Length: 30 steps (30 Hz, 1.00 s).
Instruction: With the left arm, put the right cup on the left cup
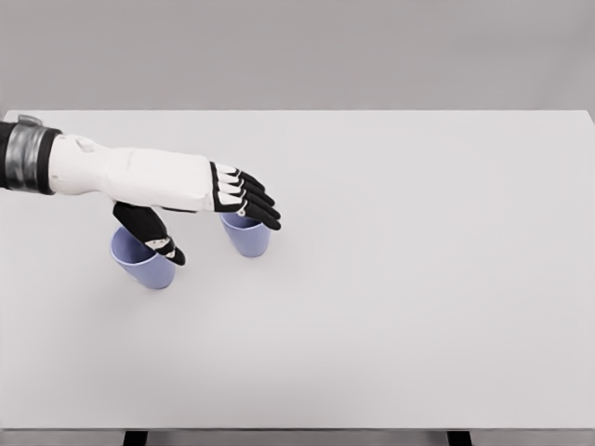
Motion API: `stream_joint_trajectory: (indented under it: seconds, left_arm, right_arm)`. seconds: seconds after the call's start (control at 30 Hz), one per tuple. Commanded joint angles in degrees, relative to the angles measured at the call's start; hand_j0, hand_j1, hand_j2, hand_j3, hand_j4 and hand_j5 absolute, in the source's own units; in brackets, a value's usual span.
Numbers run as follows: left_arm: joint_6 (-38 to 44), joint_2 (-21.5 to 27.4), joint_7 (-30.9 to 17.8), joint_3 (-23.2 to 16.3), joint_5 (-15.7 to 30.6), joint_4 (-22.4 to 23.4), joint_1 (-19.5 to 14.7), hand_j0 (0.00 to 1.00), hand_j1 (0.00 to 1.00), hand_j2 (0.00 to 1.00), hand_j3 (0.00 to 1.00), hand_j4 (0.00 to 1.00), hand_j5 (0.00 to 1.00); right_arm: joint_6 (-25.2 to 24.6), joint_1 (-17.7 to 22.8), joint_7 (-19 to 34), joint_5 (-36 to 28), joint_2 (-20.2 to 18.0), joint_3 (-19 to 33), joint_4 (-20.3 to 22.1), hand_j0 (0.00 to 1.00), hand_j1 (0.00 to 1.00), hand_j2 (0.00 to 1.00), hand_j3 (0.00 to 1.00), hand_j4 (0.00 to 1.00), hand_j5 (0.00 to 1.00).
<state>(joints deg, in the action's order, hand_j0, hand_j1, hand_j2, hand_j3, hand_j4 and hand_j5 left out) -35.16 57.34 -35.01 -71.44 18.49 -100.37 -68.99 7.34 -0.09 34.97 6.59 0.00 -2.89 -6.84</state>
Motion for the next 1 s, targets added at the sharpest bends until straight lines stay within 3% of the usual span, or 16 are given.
stream_joint_trajectory:
  seconds: [0.0,0.1,0.2,0.3,0.4,0.47,0.6,0.7,0.93,0.97]
  left_arm:
    - [0.2,0.2,0.0,-0.3,0.5,0.0,-0.1,1.00,1.00,1.00,1.00,1.00,1.00]
    - [0.2,-0.6,0.0,-0.3,0.6,2.1,-2.8,1.00,1.00,1.00,1.00,1.00,1.00]
    - [0.2,-3.0,0.0,-0.5,0.5,2.5,-3.1,1.00,1.00,1.00,1.00,1.00,1.00]
    - [0.2,-7.9,0.0,-2.3,0.5,6.4,-3.2,1.00,1.00,1.00,1.00,1.00,1.00]
    - [0.2,-8.1,0.0,-3.9,-0.2,7.1,-4.1,1.00,1.00,1.00,1.00,1.00,1.00]
    - [0.2,-8.7,0.0,-4.8,-2.1,11.0,-4.9,1.00,1.00,1.00,1.00,1.00,1.00]
    - [0.2,-12.2,0.0,-4.4,-8.1,20.3,-3.8,1.00,1.00,1.00,1.00,1.00,1.00]
    - [0.2,-15.3,0.0,-3.9,-8.4,24.7,-1.1,1.00,1.00,1.00,1.00,1.00,1.00]
    - [0.2,-16.7,0.0,-1.4,-8.5,25.1,-0.3,1.00,1.00,1.00,1.00,1.00,1.00]
    - [0.2,-16.8,0.0,-1.0,-10.4,25.5,0.6,1.00,1.00,1.00,1.00,1.00,1.00]
  right_arm:
    - [0.0,0.2,0.0,0.0,0.0,-0.1,-0.3,1.00,1.00,1.00,1.00,1.00,1.00]
    - [0.0,0.2,0.0,0.0,0.0,-0.1,-0.2,1.00,1.00,1.00,1.00,1.00,1.00]
    - [0.0,0.2,0.0,0.0,0.0,0.0,-0.3,1.00,1.00,1.00,1.00,1.00,1.00]
    - [-0.1,0.2,0.0,0.0,0.0,0.1,-0.3,1.00,1.00,1.00,1.00,1.00,1.00]
    - [0.0,0.2,0.0,0.0,0.0,0.1,-0.3,1.00,1.00,1.00,1.00,1.00,1.00]
    - [-0.1,0.2,0.0,0.0,0.0,0.1,-0.3,1.00,1.00,1.00,1.00,1.00,1.00]
    - [-0.1,0.2,0.0,0.0,0.0,0.1,-0.3,1.00,1.00,1.00,1.00,1.00,1.00]
    - [-0.1,0.2,0.0,0.0,0.0,0.1,-0.3,1.00,1.00,1.00,1.00,1.00,1.00]
    - [0.0,0.2,0.0,0.0,0.0,0.1,-0.3,1.00,1.00,1.00,1.00,1.00,1.00]
    - [-0.1,0.2,0.0,0.0,0.0,0.1,-0.3,1.00,1.00,1.00,1.00,1.00,1.00]
